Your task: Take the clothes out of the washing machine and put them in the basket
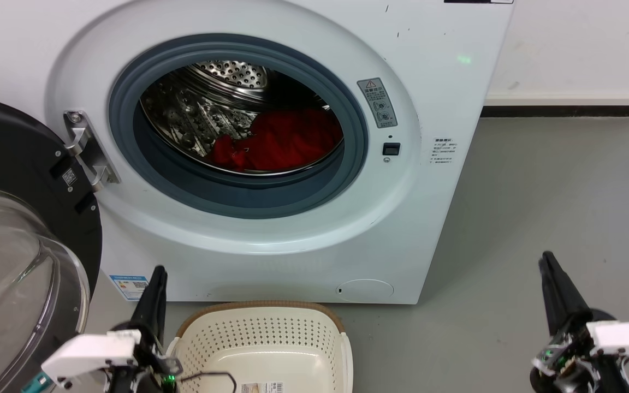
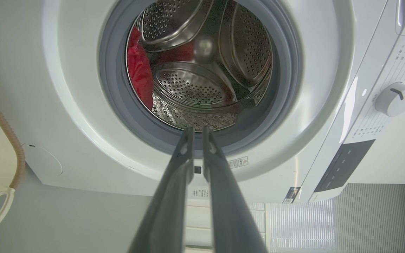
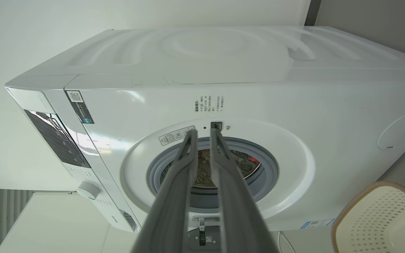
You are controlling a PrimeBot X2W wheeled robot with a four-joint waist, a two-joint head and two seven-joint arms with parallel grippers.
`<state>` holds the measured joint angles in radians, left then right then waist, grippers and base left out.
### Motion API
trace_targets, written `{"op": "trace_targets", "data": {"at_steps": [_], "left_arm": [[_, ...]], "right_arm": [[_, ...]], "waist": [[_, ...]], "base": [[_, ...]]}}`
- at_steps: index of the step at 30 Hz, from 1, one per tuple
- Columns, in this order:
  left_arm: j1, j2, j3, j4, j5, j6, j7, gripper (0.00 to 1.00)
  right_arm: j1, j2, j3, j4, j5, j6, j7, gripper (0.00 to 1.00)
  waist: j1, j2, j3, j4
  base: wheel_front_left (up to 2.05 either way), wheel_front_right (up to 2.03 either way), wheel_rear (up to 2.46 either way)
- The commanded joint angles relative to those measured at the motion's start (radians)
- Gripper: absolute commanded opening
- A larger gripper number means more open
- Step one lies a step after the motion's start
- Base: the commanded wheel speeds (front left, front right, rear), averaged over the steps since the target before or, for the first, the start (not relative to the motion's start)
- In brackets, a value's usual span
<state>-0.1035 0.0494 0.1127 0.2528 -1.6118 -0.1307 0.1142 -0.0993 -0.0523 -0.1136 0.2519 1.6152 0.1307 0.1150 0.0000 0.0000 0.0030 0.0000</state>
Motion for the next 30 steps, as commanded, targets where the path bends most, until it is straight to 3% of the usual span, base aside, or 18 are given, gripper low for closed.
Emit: {"op": "trace_targets", "data": {"at_steps": [1,11,30], "left_arm": [[0.005,-0.001,-0.001,0.004,0.000,0.000,-0.001,1.00],[0.032,-0.002,-0.002,-0.014,0.078,0.000,-0.045,1.00],[0.061,-0.001,-0.069,-0.124,0.509,0.096,-0.133,1.00]], "right_arm": [[0.005,0.000,0.001,0.005,0.000,0.000,-0.001,1.00],[0.033,0.001,0.002,-0.002,-0.080,0.000,-0.045,1.00],[0.071,0.001,0.044,-0.150,-0.587,0.000,-0.133,1.00]], "waist": [[0.0000,0.0000,0.000,0.000],[0.0000,0.0000,0.001,0.001],[0.0000,0.0000,0.006,0.001]], "base": [[0.00,0.00,0.00],[0.00,0.00,0.00],[0.00,0.00,0.00]]}}
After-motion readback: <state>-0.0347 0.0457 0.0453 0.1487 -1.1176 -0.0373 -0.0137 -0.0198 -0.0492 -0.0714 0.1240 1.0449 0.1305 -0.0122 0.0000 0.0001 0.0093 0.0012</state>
